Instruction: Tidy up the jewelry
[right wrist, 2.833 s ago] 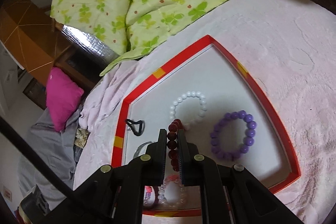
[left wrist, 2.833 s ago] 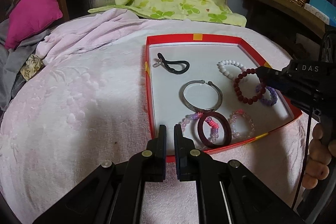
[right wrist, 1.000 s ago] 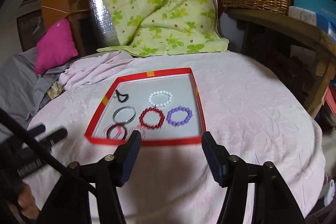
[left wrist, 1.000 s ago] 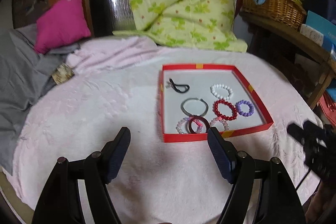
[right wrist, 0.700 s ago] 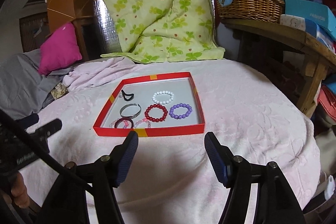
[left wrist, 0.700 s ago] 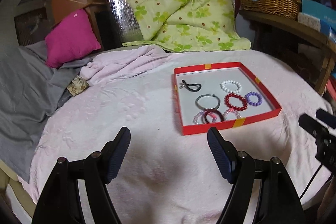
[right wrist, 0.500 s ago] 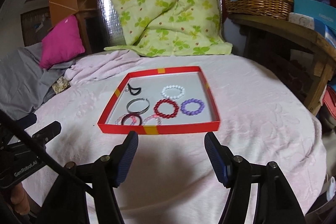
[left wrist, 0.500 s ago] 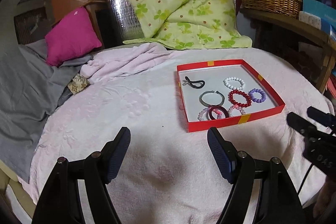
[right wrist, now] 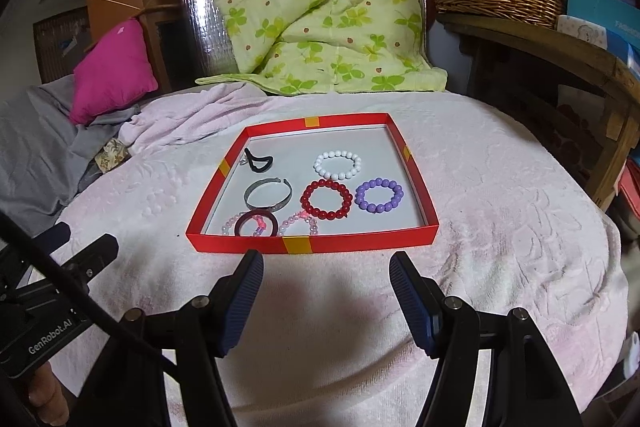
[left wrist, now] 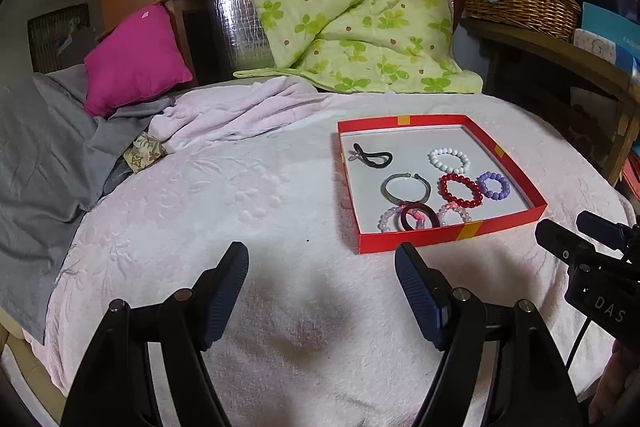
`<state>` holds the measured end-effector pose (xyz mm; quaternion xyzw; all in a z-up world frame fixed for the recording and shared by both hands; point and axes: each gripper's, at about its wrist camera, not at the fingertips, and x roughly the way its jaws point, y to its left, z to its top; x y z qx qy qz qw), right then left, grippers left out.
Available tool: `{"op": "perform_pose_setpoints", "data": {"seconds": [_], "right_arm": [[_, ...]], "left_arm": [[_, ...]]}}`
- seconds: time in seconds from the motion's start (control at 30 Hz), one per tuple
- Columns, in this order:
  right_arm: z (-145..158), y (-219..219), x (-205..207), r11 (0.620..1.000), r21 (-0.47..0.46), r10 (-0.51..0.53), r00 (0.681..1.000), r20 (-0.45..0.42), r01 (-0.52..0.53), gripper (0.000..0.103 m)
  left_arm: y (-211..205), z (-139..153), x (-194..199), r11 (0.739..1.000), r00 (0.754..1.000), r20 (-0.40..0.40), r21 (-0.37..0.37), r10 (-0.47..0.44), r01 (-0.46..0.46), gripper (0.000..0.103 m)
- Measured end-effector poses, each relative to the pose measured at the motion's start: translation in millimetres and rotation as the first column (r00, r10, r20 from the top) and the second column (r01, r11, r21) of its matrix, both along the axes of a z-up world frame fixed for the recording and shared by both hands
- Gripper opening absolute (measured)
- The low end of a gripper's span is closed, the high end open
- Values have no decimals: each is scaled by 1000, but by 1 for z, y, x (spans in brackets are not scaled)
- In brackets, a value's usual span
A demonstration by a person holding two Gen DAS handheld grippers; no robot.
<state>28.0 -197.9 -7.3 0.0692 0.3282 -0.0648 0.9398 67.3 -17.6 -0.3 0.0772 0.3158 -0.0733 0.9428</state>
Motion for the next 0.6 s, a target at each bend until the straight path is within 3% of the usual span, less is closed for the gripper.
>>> {"op": "perform_pose_setpoints", "data": {"seconds": [0.6], "right_arm": [[2,-12,-1,1000,5,-26,1000,1,26,69]], "left_arm": [[-7,-5,4,1000,1000,-9,9,-8,8,77]]}}
